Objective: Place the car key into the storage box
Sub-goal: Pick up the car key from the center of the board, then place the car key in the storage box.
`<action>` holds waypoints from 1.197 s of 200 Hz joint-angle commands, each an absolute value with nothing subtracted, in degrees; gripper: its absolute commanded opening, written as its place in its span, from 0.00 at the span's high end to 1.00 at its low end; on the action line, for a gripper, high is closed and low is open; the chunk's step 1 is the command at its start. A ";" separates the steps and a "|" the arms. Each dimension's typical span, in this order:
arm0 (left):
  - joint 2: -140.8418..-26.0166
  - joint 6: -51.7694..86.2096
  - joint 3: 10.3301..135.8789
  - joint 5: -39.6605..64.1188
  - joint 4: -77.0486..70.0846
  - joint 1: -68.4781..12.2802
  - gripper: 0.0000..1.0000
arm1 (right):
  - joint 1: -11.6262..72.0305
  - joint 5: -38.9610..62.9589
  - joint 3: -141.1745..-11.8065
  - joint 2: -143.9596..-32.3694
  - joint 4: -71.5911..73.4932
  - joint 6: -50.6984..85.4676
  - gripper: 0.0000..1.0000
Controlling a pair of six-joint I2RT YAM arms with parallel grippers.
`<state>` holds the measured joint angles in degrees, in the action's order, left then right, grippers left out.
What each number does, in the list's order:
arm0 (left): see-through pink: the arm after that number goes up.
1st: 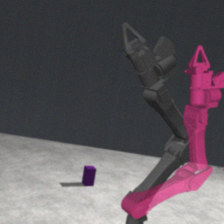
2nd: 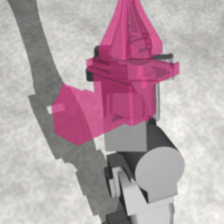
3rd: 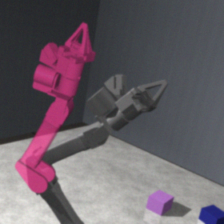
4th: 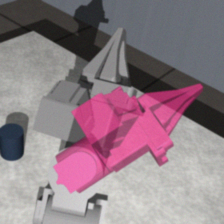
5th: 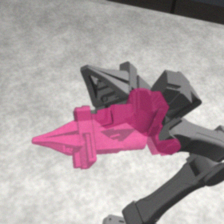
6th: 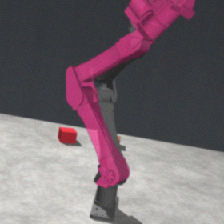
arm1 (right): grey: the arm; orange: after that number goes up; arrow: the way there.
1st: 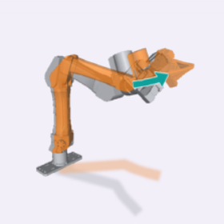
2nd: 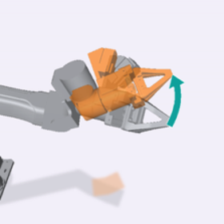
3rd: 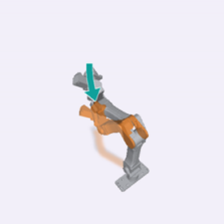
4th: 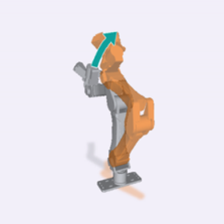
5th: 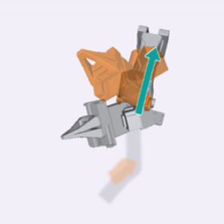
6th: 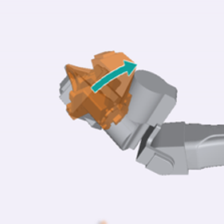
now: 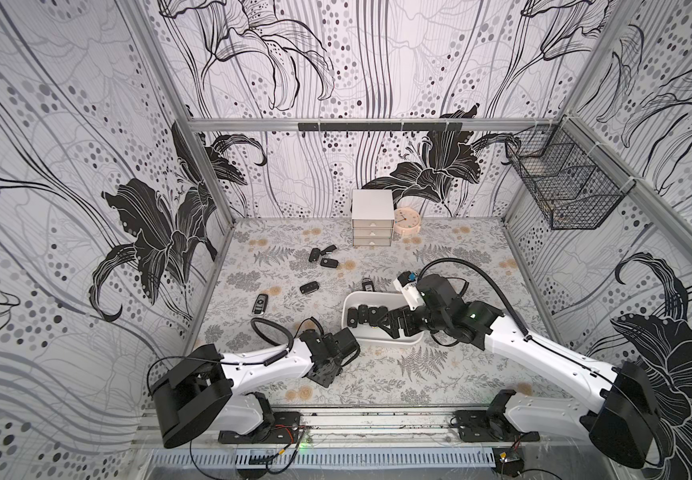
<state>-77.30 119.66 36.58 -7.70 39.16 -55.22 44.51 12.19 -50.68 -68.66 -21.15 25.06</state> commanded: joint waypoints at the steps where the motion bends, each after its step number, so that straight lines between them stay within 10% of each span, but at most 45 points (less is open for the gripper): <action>1: -76.31 131.97 37.96 -10.35 45.01 -55.36 0.68 | 44.82 11.09 -49.19 -67.00 -21.57 26.29 0.00; 239: -111.42 64.68 96.26 -10.50 54.79 -50.45 0.68 | 44.76 -1.97 -36.71 -40.67 -33.97 37.74 0.00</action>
<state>-107.57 74.13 90.96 -13.19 55.68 -50.98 44.51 0.30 -37.67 -42.68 -30.30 36.32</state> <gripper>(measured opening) 0.351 0.999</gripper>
